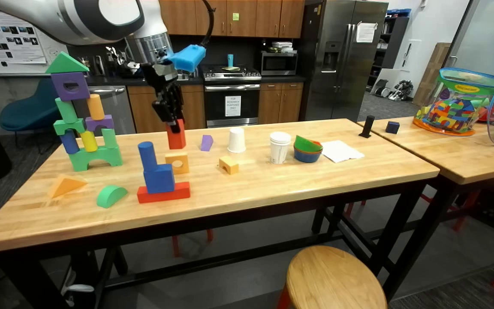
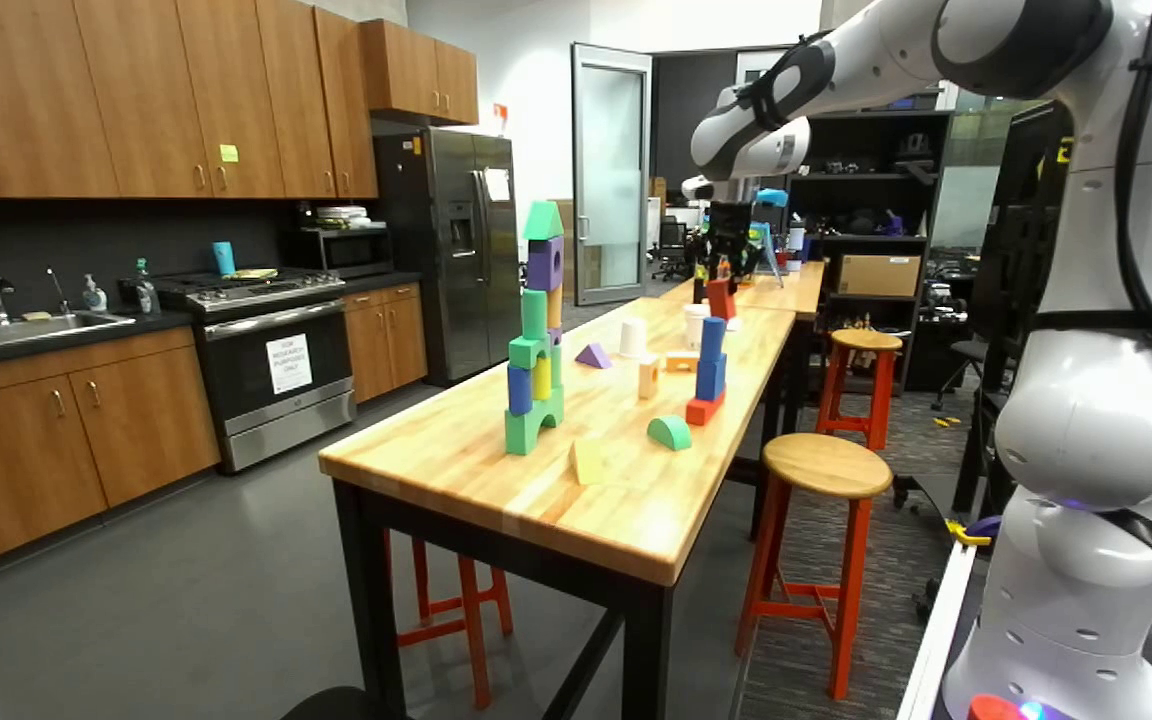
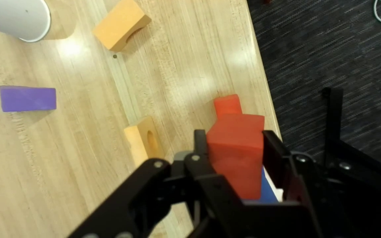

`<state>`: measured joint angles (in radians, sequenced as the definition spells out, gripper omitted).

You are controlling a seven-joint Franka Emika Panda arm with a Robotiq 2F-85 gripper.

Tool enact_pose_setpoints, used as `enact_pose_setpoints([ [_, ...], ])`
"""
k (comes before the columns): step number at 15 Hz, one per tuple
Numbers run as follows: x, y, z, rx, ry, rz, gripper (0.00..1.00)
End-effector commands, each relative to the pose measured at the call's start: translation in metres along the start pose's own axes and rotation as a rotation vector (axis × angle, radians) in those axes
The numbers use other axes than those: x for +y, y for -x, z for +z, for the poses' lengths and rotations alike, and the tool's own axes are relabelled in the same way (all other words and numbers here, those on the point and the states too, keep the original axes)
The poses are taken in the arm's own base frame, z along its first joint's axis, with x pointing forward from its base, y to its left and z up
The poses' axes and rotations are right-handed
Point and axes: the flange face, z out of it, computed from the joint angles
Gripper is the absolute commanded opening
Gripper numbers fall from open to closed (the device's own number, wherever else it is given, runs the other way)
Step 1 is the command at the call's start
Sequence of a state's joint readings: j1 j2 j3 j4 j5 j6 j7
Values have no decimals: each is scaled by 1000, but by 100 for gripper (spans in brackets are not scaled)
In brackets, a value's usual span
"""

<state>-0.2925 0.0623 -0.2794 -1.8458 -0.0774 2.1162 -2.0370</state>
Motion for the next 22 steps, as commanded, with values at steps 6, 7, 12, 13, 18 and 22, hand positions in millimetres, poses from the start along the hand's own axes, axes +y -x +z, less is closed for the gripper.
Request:
enact_pose_setpoints([
  [6,3,-5,-4,29,39,-82,19],
  [7,3,-5,-4,36,46,-92,19],
  [12,3,-4,-2,52,81,-125,19],
  [13,3,-4,-1,48,81,-128,19],
  [18,-2,-2,6,49,75,-128,19],
  [22,-7,-2,14,51,63,-126,19],
])
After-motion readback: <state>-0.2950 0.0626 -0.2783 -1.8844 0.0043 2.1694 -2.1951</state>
